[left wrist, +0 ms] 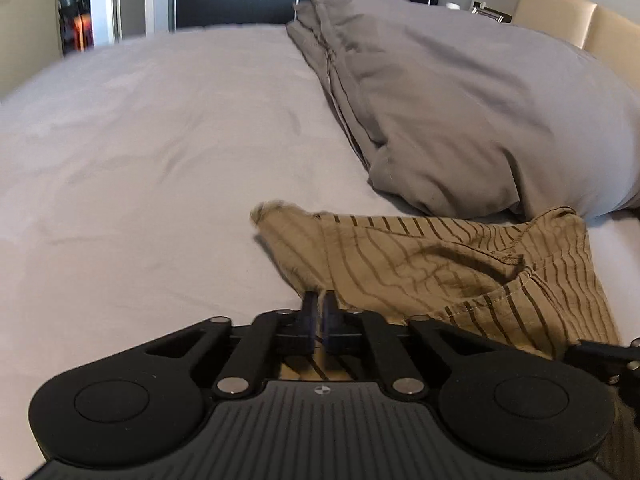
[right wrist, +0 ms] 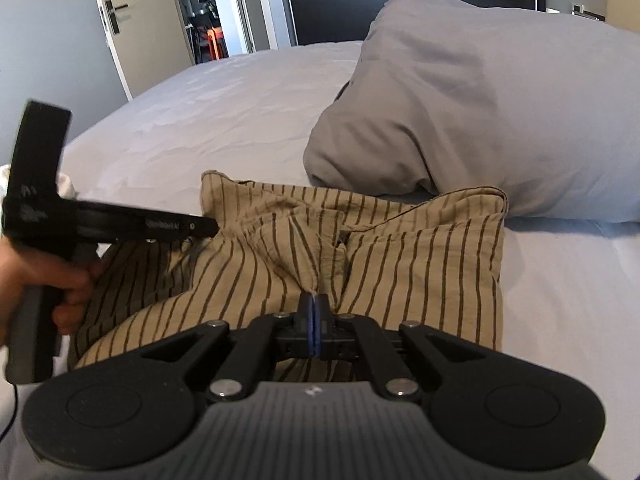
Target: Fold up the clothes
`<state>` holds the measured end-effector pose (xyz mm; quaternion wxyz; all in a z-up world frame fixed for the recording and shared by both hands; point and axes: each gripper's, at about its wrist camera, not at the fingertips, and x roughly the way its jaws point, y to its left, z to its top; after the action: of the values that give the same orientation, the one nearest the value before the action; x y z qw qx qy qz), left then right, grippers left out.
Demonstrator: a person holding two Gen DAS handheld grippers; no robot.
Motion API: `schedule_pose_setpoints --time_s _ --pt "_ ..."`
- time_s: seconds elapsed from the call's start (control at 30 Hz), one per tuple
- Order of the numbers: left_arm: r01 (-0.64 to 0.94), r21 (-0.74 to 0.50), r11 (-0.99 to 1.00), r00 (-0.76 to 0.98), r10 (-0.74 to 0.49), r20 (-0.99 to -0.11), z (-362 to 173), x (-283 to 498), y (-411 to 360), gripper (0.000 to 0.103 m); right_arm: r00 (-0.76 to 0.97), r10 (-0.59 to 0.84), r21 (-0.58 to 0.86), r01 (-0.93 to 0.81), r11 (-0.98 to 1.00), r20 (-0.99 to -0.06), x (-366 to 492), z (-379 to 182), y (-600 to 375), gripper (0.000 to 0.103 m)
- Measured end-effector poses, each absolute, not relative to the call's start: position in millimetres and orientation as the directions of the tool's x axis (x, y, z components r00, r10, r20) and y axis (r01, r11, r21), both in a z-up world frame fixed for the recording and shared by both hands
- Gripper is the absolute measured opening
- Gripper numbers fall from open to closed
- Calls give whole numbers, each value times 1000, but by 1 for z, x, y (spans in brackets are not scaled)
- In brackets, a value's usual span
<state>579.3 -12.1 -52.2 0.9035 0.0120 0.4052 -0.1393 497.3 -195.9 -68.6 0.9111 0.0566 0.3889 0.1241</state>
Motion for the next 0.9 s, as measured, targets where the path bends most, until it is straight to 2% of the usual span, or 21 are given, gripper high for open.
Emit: schedule_pose_setpoints --time_s 0.07,0.2,0.27,0.37,0.4,0.47,0.5,0.53,0.63,0.7,0.73,0.9 --pt "284 2 959 673 -198 -713 -44 573 -11 0 683 300 226 -198 954 -666 497 -64 -198 2" --pt "273 42 961 727 -178 -663 -12 571 20 0 733 382 283 -263 922 -563 495 -47 -192 2" --pt "254 46 966 743 -165 -648 0 573 35 0 753 378 263 -276 924 -538 498 -41 -185 2" --pt "264 68 962 748 -160 -644 3 574 42 0 757 352 249 -254 935 -550 507 -44 -179 2" --pt "260 85 962 748 -146 -647 2 574 41 3 756 331 233 -238 943 -565 510 -47 -177 2" --pt "244 137 960 761 -102 -641 -1 567 39 27 734 312 218 -225 950 -603 513 -54 -174 6" --pt "251 148 957 760 -100 -643 -3 563 40 50 723 306 213 -220 952 -620 513 -58 -175 6" --pt "254 154 955 764 -100 -637 -3 557 42 64 713 302 210 -216 953 -634 512 -60 -176 7" --pt "255 168 952 763 -92 -640 1 540 51 64 693 286 195 -210 958 -662 501 -60 -183 8" --pt "253 158 954 745 -88 -661 6 522 60 64 678 277 196 -196 961 -681 491 -57 -191 22" --pt "259 148 955 735 -95 -672 9 512 65 64 672 275 201 -187 961 -688 482 -55 -196 38" --pt "314 86 946 659 -151 -737 21 436 85 64 620 280 211 -184 960 -733 420 -49 -216 41"
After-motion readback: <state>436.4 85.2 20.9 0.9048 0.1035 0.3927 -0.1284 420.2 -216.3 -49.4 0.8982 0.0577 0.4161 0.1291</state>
